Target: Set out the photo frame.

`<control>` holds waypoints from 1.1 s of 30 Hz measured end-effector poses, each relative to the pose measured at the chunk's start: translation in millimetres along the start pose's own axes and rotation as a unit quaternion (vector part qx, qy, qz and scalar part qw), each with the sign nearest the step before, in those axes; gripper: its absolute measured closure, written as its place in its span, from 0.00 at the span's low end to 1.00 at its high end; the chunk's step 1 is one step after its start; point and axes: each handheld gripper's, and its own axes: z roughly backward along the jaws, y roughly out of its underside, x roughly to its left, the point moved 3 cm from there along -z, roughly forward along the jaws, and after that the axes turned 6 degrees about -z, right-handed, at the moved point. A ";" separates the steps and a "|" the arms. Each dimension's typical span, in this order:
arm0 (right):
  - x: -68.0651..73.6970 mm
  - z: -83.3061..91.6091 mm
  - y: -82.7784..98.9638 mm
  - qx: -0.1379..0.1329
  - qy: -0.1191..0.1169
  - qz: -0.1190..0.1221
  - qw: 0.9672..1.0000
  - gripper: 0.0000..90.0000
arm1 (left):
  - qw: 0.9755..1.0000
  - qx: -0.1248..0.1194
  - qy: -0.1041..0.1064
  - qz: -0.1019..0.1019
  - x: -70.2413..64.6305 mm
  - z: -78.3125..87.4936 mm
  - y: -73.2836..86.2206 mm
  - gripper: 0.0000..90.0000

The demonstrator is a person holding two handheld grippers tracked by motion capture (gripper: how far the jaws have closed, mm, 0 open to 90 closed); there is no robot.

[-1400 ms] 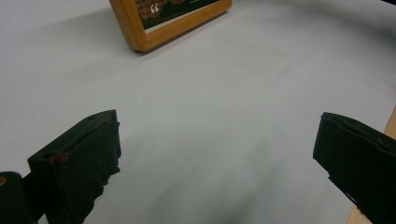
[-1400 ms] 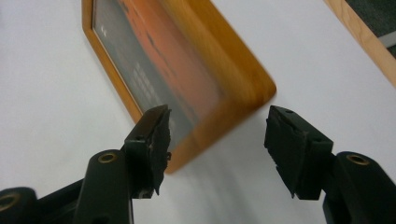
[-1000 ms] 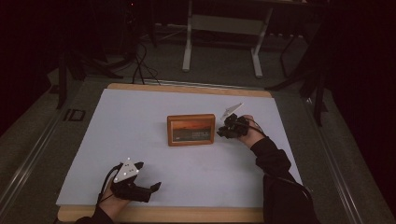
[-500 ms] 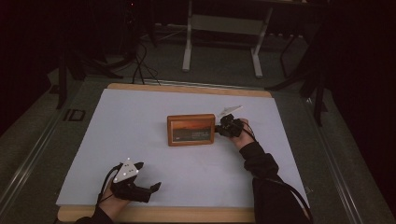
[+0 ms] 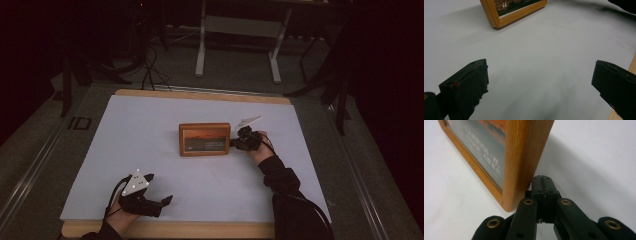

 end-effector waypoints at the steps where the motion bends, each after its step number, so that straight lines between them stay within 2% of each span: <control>1: 0.6 0.2 1.2 0.000 -0.004 0.000 1.000 1.00 | 1.000 0.001 0.000 -0.001 0.0 -0.1 0.1 0.01; 4: 4.6 0.5 4.4 -0.001 -0.019 -0.002 1.000 1.00 | 1.000 0.001 0.000 -0.001 0.1 -0.2 0.1 0.01; 8: 9.4 0.9 6.7 -0.004 -0.008 0.007 1.000 1.00 | 1.000 0.001 0.000 -0.001 0.2 -0.3 0.0 0.01; 15: 8.4 8.3 12.0 -0.016 0.000 -0.005 1.000 0.94 | 1.000 0.000 0.000 -0.001 0.0 0.2 0.0 0.01; 23: 9.3 15.8 23.3 -0.017 0.002 -0.013 1.000 0.83 | 1.000 0.000 0.001 -0.002 -0.7 -0.1 -0.3 0.01; 27: 12.5 19.7 34.4 -0.023 -0.002 -0.015 1.000 0.71 | 1.000 0.000 0.001 -0.003 -0.7 -0.2 -0.2 0.01; 33: 18.7 30.4 50.3 -0.040 -0.001 -0.017 0.999 0.60 | 1.000 -0.001 0.004 -0.004 -1.2 -0.1 -0.3 0.01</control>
